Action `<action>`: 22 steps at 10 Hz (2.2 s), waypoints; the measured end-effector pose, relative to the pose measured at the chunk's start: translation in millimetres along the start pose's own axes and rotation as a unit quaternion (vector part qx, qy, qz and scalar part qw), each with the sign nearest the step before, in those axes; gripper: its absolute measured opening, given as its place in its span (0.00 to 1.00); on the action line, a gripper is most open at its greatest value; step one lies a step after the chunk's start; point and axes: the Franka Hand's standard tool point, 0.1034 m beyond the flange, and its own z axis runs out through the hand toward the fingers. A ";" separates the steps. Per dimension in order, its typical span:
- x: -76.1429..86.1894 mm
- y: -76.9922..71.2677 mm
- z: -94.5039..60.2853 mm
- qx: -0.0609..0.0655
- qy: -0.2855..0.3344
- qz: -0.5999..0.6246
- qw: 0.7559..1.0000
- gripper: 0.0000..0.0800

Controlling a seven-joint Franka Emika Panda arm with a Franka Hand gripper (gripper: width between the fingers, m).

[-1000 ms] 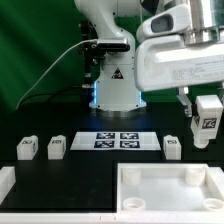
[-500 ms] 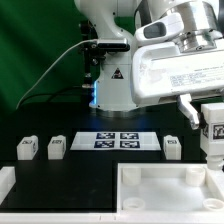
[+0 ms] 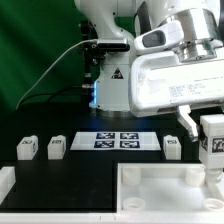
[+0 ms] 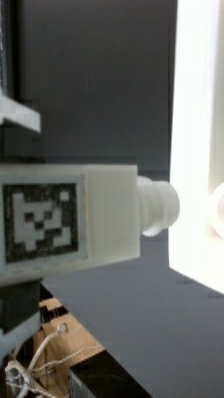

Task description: Assemble one leg

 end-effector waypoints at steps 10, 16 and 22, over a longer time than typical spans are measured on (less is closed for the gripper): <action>-43.6 -5.6 37.7 0.005 -0.021 0.007 1.000 0.37; -48.0 -5.4 39.2 -0.022 -0.027 0.039 0.999 0.63; -49.0 -5.6 39.6 -0.022 -0.027 0.039 0.999 0.81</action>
Offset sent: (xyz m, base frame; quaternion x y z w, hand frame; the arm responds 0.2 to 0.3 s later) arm 0.0032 0.0016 -0.0175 -0.0050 0.0129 0.0044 0.9999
